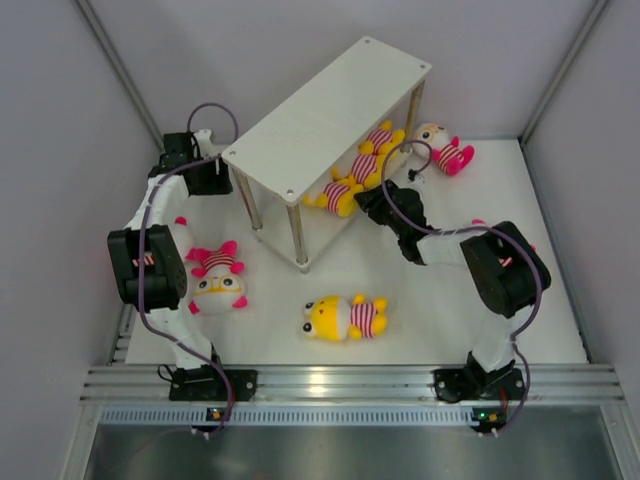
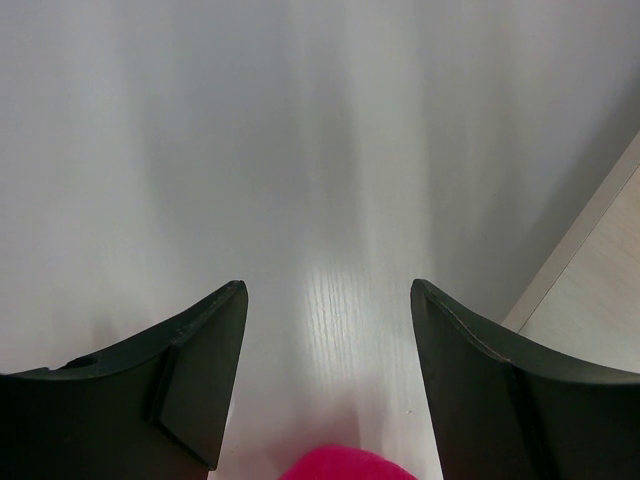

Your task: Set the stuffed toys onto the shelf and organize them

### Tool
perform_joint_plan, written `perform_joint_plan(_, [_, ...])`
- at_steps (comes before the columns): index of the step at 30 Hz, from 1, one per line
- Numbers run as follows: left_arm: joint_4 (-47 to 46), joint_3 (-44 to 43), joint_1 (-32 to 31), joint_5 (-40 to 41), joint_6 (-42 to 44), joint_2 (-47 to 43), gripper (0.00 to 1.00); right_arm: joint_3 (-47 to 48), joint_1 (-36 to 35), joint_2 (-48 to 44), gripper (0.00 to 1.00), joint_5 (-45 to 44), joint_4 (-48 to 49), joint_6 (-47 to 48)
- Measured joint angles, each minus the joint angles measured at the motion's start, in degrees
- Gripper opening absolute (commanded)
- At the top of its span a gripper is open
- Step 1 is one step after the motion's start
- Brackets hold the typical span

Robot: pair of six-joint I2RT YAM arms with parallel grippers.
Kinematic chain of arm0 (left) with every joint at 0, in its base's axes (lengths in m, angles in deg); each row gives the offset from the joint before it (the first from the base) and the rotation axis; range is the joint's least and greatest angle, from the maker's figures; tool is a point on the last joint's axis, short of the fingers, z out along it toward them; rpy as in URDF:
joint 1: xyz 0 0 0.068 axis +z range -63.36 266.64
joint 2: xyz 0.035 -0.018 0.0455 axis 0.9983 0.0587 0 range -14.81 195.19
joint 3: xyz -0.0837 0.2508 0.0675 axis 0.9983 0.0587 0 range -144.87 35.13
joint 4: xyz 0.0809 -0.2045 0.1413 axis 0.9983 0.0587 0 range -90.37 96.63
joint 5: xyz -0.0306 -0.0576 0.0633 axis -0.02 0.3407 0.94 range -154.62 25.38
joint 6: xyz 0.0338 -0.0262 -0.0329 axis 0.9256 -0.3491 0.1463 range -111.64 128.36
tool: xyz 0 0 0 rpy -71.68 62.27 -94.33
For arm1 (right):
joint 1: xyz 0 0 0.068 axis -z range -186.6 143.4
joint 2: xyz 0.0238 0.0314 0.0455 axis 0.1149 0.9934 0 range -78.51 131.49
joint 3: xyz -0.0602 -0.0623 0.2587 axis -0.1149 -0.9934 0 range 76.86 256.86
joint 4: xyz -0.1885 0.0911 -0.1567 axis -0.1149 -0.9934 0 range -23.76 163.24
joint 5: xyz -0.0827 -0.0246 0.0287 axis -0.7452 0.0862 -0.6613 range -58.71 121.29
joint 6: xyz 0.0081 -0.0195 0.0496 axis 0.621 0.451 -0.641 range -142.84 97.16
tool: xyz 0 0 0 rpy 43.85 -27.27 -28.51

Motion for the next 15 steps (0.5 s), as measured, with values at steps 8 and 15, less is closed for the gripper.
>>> perform_joint_plan(8, [0.4, 3.8, 0.0, 0.7, 0.1, -1.6, 0.72, -2.7, 0.0, -9.5, 0.68, 0.7, -8.5, 4.5])
perform_joint_plan(15, [0.8, 6.1, 0.1, 0.7, 0.9, -2.7, 0.72, -3.3, 0.0, -28.4, 0.74, 0.9, -29.8, 10.7])
